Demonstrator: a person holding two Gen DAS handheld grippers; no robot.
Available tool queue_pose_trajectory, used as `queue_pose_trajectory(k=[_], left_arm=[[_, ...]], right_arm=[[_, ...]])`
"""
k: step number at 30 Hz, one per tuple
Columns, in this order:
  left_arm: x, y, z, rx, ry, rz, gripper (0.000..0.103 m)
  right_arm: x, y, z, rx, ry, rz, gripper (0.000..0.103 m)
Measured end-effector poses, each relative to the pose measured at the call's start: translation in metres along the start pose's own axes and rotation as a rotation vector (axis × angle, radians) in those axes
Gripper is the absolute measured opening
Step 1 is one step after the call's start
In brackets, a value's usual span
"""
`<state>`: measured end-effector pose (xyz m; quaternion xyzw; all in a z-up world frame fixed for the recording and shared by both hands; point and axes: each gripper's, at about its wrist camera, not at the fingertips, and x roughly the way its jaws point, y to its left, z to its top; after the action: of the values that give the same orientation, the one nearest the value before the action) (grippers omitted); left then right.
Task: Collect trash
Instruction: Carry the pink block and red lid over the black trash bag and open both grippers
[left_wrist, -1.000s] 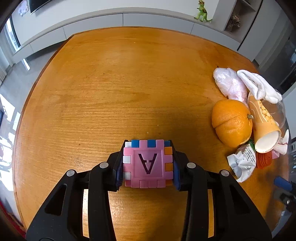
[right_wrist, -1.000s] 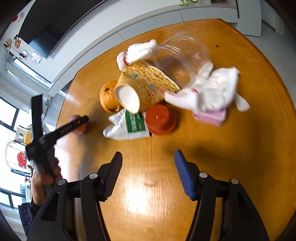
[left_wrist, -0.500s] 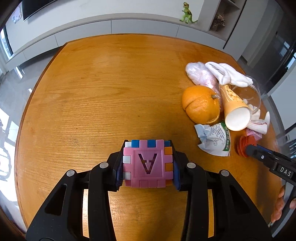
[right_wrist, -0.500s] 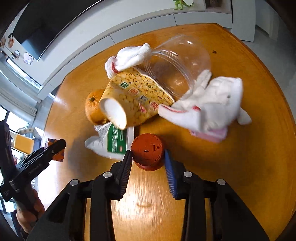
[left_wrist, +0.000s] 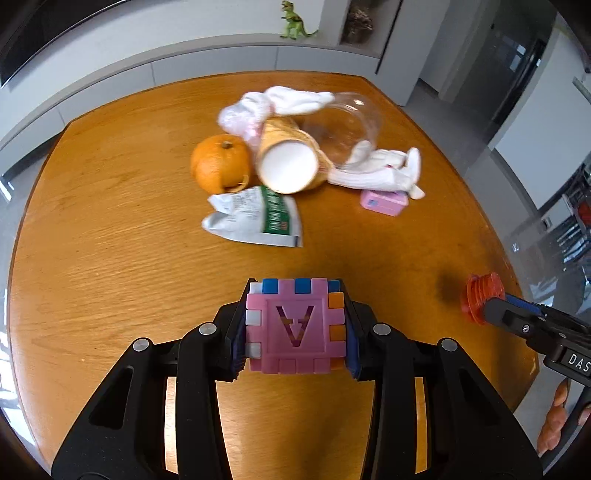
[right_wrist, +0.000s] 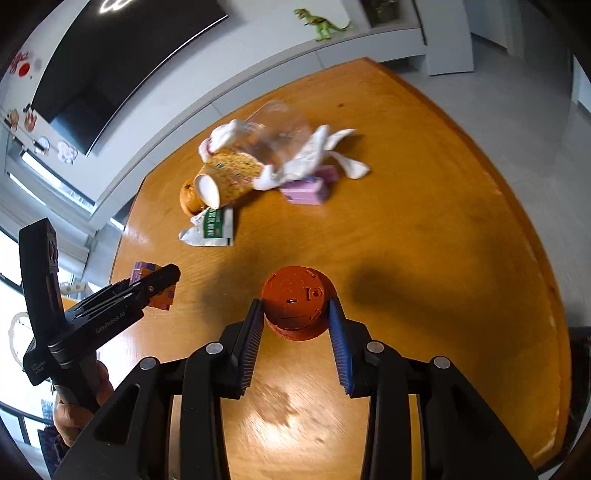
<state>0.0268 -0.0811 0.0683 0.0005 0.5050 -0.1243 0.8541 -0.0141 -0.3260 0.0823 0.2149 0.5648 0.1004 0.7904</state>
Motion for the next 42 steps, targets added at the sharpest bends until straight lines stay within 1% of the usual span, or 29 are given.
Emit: queue_pose_trajectory(k=[1, 3, 7, 9, 15, 18, 20, 24, 28, 30, 31, 32, 33, 34, 35, 38, 42], left_arm=[[0.000, -0.019, -0.003, 0.032, 0.002, -0.012, 0.040], [0.000, -0.046, -0.006, 0.075, 0.005, -0.034, 0.040], [0.002, -0.116, -0.014, 0.178, 0.010, -0.109, 0.040], [0.006, -0.144, -0.018, 0.215, 0.018, -0.141, 0.040], [0.018, -0.237, -0.039, 0.346, 0.063, -0.235, 0.040], [0.024, -0.285, -0.054, 0.414, 0.094, -0.274, 0.040], [0.023, -0.319, -0.067, 0.479, 0.107, -0.303, 0.040], [0.023, -0.389, -0.095, 0.641, 0.135, -0.377, 0.040], [0.035, -0.442, -0.116, 0.759, 0.167, -0.384, 0.040], [0.045, -0.466, -0.126, 0.821, 0.188, -0.386, 0.040], [0.048, -0.476, -0.131, 0.855, 0.199, -0.378, 0.049], [0.052, -0.483, -0.134, 0.878, 0.201, -0.354, 0.065], [0.056, -0.490, -0.136, 0.891, 0.188, -0.320, 0.096], [0.054, -0.493, -0.136, 0.895, 0.141, -0.297, 0.097], [0.054, -0.494, -0.135, 0.894, 0.123, -0.286, 0.097], [0.055, -0.490, -0.134, 0.871, 0.141, -0.301, 0.097], [0.053, -0.479, -0.127, 0.865, 0.122, -0.284, 0.097]], right_arm=[[-0.010, -0.011, -0.006, 0.017, -0.014, -0.001, 0.037], [-0.026, -0.028, -0.017, 0.046, -0.038, -0.007, 0.037], [-0.066, -0.077, -0.042, 0.121, -0.091, -0.048, 0.037], [-0.083, -0.101, -0.056, 0.155, -0.109, -0.072, 0.037], [-0.136, -0.173, -0.101, 0.285, -0.178, -0.158, 0.037], [-0.158, -0.200, -0.121, 0.346, -0.204, -0.190, 0.037], [-0.171, -0.221, -0.138, 0.401, -0.224, -0.215, 0.037], [-0.197, -0.264, -0.174, 0.515, -0.255, -0.271, 0.037], [-0.210, -0.306, -0.201, 0.637, -0.263, -0.322, 0.037], [-0.211, -0.320, -0.205, 0.678, -0.234, -0.366, 0.038], [-0.212, -0.330, -0.208, 0.708, -0.215, -0.409, 0.046], [-0.216, -0.337, -0.211, 0.742, -0.220, -0.449, 0.060], [-0.221, -0.342, -0.214, 0.765, -0.242, -0.474, 0.062], [-0.227, -0.346, -0.217, 0.779, -0.261, -0.481, 0.062], [-0.231, -0.350, -0.219, 0.785, -0.271, -0.470, 0.062], [-0.238, -0.351, -0.221, 0.785, -0.298, -0.453, 0.062], [-0.236, -0.343, -0.217, 0.759, -0.298, -0.419, 0.062]])
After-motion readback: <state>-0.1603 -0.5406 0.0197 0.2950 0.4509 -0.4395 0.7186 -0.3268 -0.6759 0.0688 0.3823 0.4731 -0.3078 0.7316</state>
